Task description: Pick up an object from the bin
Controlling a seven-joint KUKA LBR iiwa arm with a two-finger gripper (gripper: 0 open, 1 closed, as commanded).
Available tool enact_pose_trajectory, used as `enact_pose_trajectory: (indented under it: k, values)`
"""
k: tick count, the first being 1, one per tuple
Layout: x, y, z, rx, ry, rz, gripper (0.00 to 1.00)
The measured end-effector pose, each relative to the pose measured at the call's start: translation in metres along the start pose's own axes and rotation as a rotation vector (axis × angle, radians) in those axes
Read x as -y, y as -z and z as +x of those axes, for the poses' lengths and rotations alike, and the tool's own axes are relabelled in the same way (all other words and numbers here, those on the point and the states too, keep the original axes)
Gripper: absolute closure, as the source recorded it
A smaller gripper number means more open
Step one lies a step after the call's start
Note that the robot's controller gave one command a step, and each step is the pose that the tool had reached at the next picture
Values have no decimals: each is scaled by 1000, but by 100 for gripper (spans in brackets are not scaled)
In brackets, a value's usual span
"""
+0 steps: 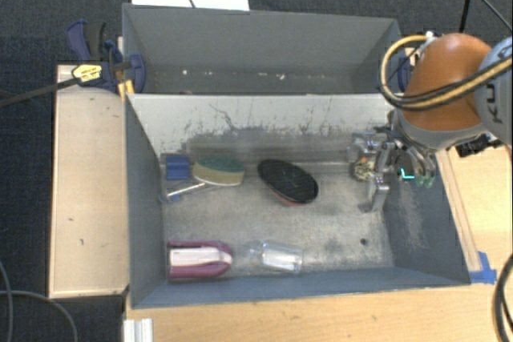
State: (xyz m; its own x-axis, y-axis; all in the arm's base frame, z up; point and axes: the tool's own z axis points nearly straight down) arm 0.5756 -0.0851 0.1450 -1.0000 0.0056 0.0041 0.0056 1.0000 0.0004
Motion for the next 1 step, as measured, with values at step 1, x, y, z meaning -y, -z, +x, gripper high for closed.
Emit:
enact_pose_trajectory:
  k: [1]
  values:
    - [-130,-77,1,4,14,-4,0]
